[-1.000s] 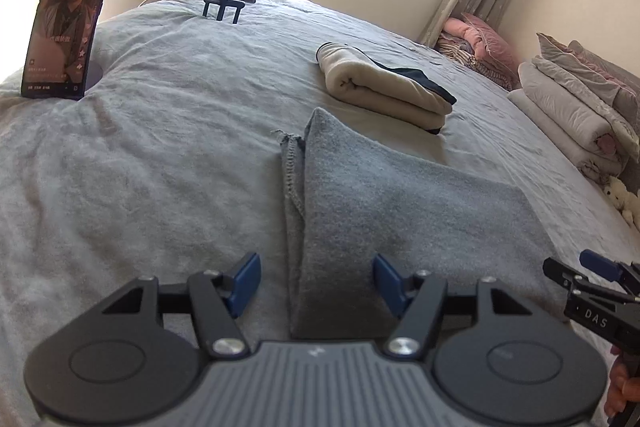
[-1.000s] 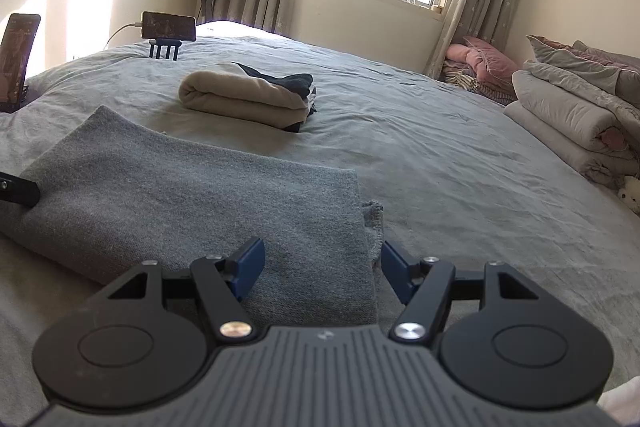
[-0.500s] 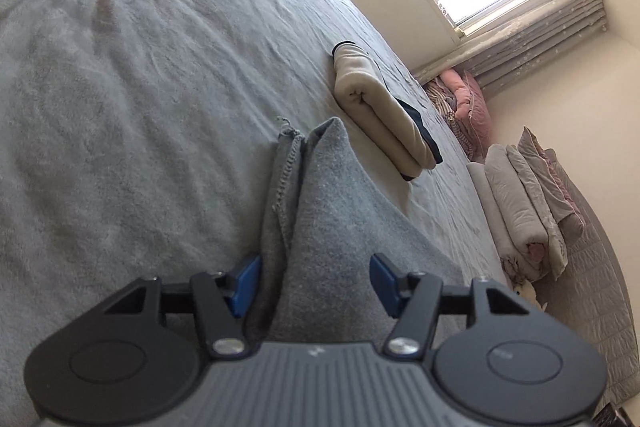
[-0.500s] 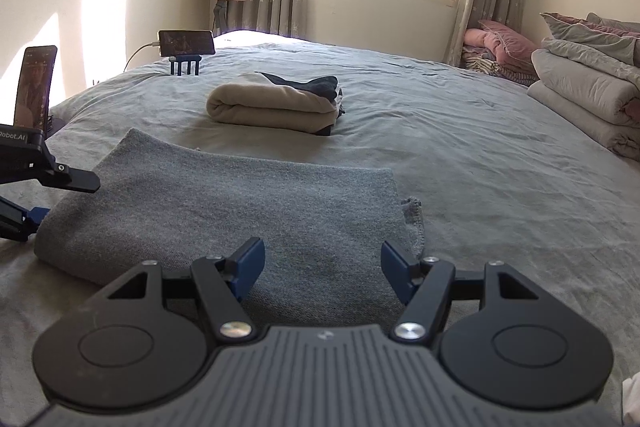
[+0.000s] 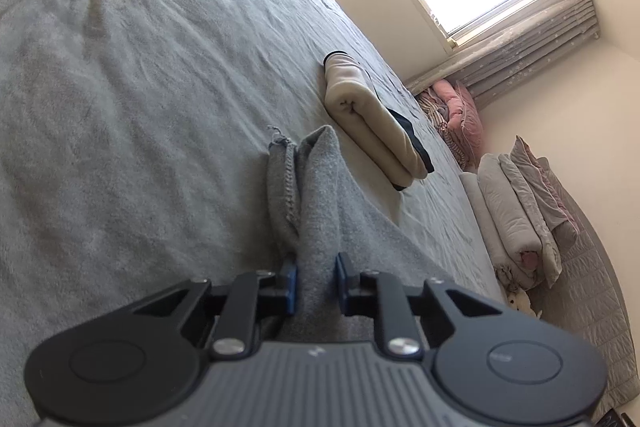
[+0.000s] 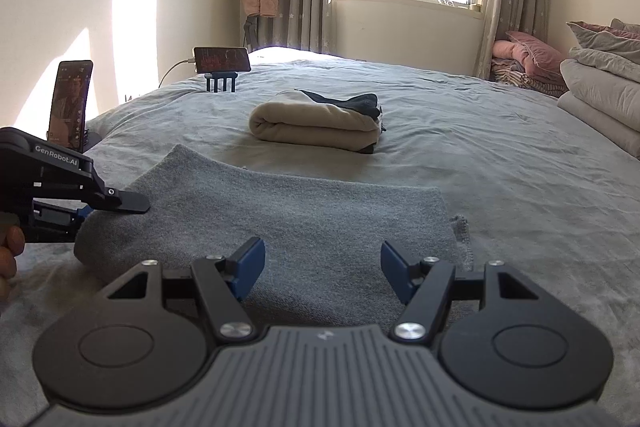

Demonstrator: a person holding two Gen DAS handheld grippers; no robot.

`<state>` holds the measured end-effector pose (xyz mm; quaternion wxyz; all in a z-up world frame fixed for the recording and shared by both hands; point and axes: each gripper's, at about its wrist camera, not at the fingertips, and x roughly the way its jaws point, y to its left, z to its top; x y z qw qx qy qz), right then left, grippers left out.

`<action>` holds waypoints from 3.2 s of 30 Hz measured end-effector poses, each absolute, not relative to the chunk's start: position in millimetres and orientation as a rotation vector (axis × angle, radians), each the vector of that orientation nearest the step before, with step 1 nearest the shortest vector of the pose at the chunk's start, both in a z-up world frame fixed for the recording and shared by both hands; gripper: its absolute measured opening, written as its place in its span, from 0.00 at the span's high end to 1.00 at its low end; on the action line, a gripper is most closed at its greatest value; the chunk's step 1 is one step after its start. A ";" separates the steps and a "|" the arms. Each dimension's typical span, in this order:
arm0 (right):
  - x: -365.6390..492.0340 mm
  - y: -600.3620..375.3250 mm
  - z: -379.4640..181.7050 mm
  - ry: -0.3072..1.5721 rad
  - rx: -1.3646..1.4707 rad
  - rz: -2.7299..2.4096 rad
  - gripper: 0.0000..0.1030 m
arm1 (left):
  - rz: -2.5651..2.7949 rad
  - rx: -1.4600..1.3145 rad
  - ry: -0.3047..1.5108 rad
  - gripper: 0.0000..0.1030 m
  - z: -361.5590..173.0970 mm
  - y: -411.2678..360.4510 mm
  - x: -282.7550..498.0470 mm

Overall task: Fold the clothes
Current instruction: 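Close both grippers on the edge of the folded sweater, then lift the held edge with both grippers and fold it over the sweater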

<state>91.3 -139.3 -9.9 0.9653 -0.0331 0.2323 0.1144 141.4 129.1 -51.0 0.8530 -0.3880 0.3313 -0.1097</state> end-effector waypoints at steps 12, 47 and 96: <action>114.2 -119.3 -31.6 0.641 -0.005 0.412 0.77 | -0.310 -0.702 0.641 0.89 -8.6 100.8 134.7; 138.9 -266.9 -29.4 0.695 0.988 0.371 0.40 | -0.567 -0.590 0.688 0.81 -9.5 33.0 127.8; 150.7 -306.5 -27.6 0.684 0.782 0.263 0.72 | -0.657 -0.299 0.566 0.79 -28.1 -18.3 122.8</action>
